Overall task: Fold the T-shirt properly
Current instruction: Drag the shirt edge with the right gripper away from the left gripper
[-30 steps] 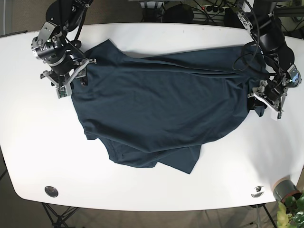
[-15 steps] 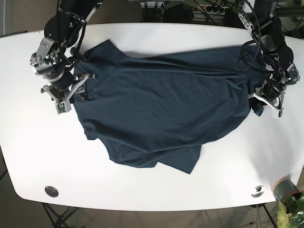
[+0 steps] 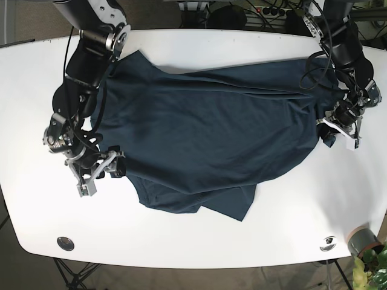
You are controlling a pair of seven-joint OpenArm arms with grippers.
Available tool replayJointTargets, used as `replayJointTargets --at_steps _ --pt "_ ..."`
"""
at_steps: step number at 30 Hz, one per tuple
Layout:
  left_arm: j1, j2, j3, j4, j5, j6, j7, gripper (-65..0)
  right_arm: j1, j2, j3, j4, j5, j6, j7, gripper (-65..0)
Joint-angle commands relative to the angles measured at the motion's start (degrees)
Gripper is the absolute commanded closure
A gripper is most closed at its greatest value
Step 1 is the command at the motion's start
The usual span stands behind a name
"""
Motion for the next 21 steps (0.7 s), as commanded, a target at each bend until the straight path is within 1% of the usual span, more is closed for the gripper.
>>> replayJointTargets --at_steps 1,4,9,17,19,20,21 --pt "-0.76 -0.89 -0.01 0.68 0.56 -0.06 0.67 0.0 7.1 0.71 -0.04 -8.88 -2.36 0.12 4.48 -38.0" --pt "-0.76 -0.89 -0.1 0.68 0.56 -0.06 0.67 0.0 10.88 1.23 -0.04 -14.94 -5.79 0.12 8.08 -38.4" --pt "-0.67 -0.8 -0.1 0.68 0.56 -0.06 0.67 0.0 17.21 2.02 -0.04 -27.86 -12.03 0.21 17.58 -46.6" --pt "-0.67 -1.06 -0.1 0.68 0.56 -0.06 0.67 0.0 22.57 2.99 0.05 -47.03 -20.38 0.12 35.6 -46.6" --pt "-0.67 -1.15 -0.1 0.68 0.56 -0.06 0.67 0.0 22.48 3.96 0.05 -50.81 -21.52 -0.41 40.17 -46.6" --pt "-0.67 -1.15 -0.1 0.68 0.56 -0.06 0.67 0.0 22.48 4.05 0.05 -51.95 -21.79 -0.93 41.49 -46.6" --pt "-0.67 -1.15 -0.1 0.68 0.56 -0.06 0.67 0.0 22.48 4.13 0.05 -53.54 -22.4 -1.9 42.9 -46.6"
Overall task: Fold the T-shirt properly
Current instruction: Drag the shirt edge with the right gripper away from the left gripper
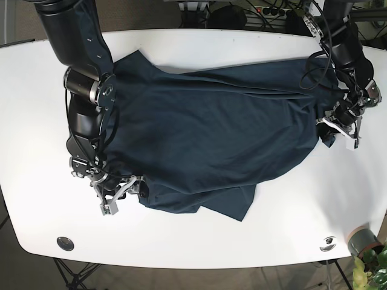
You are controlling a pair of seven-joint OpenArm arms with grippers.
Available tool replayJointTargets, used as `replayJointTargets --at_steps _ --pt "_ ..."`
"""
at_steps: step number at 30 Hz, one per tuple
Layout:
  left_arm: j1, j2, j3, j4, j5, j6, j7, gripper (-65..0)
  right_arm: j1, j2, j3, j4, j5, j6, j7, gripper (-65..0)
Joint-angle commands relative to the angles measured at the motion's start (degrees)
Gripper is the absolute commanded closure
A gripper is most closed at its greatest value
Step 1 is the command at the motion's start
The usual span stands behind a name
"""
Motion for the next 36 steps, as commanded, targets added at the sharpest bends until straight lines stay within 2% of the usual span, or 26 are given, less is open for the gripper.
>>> replayJointTargets --at_steps 1,5,13,17,21,24,26,33,36 --pt "-0.65 -1.02 -0.05 0.64 0.47 -0.06 0.6 0.0 2.04 1.4 -0.04 -5.0 -0.98 -2.63 6.38 -46.6" --pt "-0.65 -1.11 -1.02 0.64 0.47 -0.06 0.6 0.0 1.96 1.58 -0.04 -7.37 -2.13 -4.56 8.31 -46.6" --pt "-0.65 -1.2 -2.6 0.64 0.56 -0.06 0.69 0.0 0.73 0.52 -0.13 -7.64 -2.57 -4.91 8.14 -46.6" --pt "-0.65 -2.34 -2.6 0.55 0.64 -0.06 0.69 0.0 0.02 -1.32 -4.7 -7.28 -3.18 -4.91 8.14 -46.6" --pt "-0.65 -2.51 -2.6 0.55 0.56 -0.06 0.69 0.0 0.02 -2.9 -7.33 -7.28 -0.46 -5.26 8.14 -46.6" --pt "-0.65 -2.6 -2.69 0.55 0.56 -0.06 0.69 0.0 0.02 -2.99 -7.51 -7.28 0.33 -7.72 8.14 -45.5" --pt "-0.65 -2.6 -2.69 0.55 0.56 -0.06 0.69 0.0 -0.07 -3.17 -7.51 -7.28 0.25 -8.52 8.31 -40.7" --pt "-0.73 -3.66 -2.69 0.55 0.56 -0.06 0.69 0.0 -0.07 -3.17 -7.33 -7.2 0.42 -8.96 8.31 -2.4" --pt "-0.91 -3.74 -2.69 0.55 0.56 -0.06 0.69 0.0 -0.5 -2.82 -7.16 -5.53 0.51 -8.96 8.31 -2.9"
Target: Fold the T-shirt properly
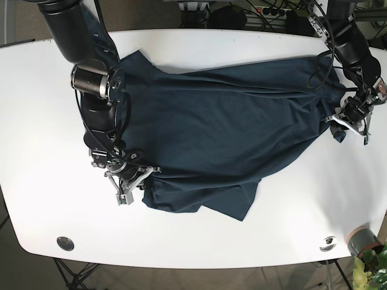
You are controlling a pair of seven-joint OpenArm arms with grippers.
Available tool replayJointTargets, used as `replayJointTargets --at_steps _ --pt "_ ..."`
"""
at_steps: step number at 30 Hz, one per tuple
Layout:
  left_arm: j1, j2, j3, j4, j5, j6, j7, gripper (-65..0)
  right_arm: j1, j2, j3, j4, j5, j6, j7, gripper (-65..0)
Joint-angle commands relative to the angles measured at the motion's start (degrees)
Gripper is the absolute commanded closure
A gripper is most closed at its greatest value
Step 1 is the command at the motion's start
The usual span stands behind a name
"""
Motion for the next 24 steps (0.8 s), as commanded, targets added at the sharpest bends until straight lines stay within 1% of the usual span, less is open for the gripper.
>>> replayJointTargets --at_steps 1,3,7,11,13,14,16,17,20,24 --pt "-1.17 -1.52 -0.2 0.73 -0.58 -0.08 -0.84 0.0 -0.45 0.95 0.16 3.95 -0.28 -0.1 -1.28 -2.4" --pt "-1.35 -1.6 -0.2 0.73 -0.58 -0.08 -0.84 0.0 -2.82 1.3 1.31 7.73 -0.28 -0.02 -1.9 -2.4" --pt "-2.32 -2.48 0.07 0.73 -0.58 -0.08 -0.84 0.0 -8.71 1.47 4.3 18.63 -0.28 0.42 -8.14 -2.4" --pt "-3.55 -3.1 0.24 0.38 -0.4 -0.08 -0.84 0.0 -16.54 1.03 5.44 30.85 -0.28 2.97 -13.15 -2.4" --pt "-3.72 -3.1 0.24 0.38 -0.49 -0.08 -0.84 0.0 -19.79 0.51 5.44 35.33 -0.19 3.33 -15.26 -2.4" --pt "-3.72 -3.1 0.24 0.38 -0.49 -0.08 -0.84 0.0 -22.51 -0.11 5.44 38.94 0.78 3.5 -16.58 -2.4" --pt "-3.9 -3.1 0.33 0.38 -0.49 -0.08 -0.93 0.0 -25.41 -0.28 5.44 42.72 2.62 3.59 -17.9 -2.4" --pt "-4.69 -3.1 0.68 0.38 -0.4 -0.08 -0.93 0.0 -27.7 -0.28 5.35 45.27 4.47 3.59 -18.6 -2.4" --pt "-6.18 -3.01 3.41 0.2 -0.32 -0.08 -0.93 0.0 -32.18 -0.28 5.09 50.45 7.99 3.41 -21.5 -2.4" --pt "-6.8 -3.01 5.08 0.2 -0.32 -0.08 -1.02 0.0 -37.46 -0.46 5.26 57.05 10.89 3.24 -24.84 -2.4"
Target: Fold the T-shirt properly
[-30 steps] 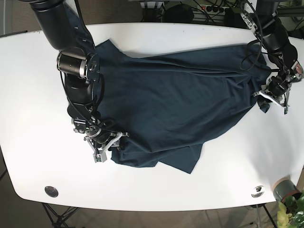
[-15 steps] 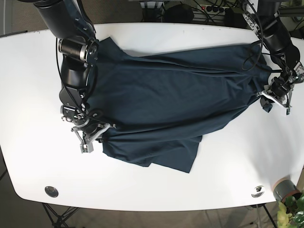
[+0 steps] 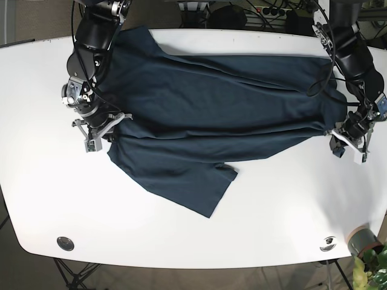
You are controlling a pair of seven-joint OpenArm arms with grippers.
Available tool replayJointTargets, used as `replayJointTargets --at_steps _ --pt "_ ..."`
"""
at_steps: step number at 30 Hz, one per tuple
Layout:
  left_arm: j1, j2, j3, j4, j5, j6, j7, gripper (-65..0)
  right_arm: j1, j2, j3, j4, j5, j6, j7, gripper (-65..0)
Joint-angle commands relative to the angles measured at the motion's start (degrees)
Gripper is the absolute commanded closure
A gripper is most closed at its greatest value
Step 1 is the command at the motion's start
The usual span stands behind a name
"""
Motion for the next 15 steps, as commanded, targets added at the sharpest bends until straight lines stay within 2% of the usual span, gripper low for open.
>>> replayJointTargets --at_steps 1,4,10,12,15 --pt "-1.29 -1.48 -0.02 0.99 -0.86 -0.23 -1.41 0.0 -3.91 0.28 0.24 6.32 0.79 -0.5 -4.98 -2.4" --pt "-1.47 -1.48 0.42 0.99 -0.86 -0.23 -1.41 0.0 -6.81 0.28 0.32 8.43 2.73 -0.5 -4.98 -2.4" --pt "-1.47 -1.66 0.42 1.08 -0.77 -0.23 -1.41 0.0 -7.78 0.46 0.41 9.66 3.08 -0.59 -5.06 -3.6" --pt "-1.47 -1.66 0.42 1.08 -0.77 -0.23 -1.41 0.0 -6.9 0.55 0.32 9.93 2.82 -0.59 -5.15 -9.7" --pt "-1.47 -1.66 0.42 1.08 -0.77 -0.23 -1.41 0.0 -4.88 1.43 0.41 9.93 2.64 -0.59 -5.68 -27.3"
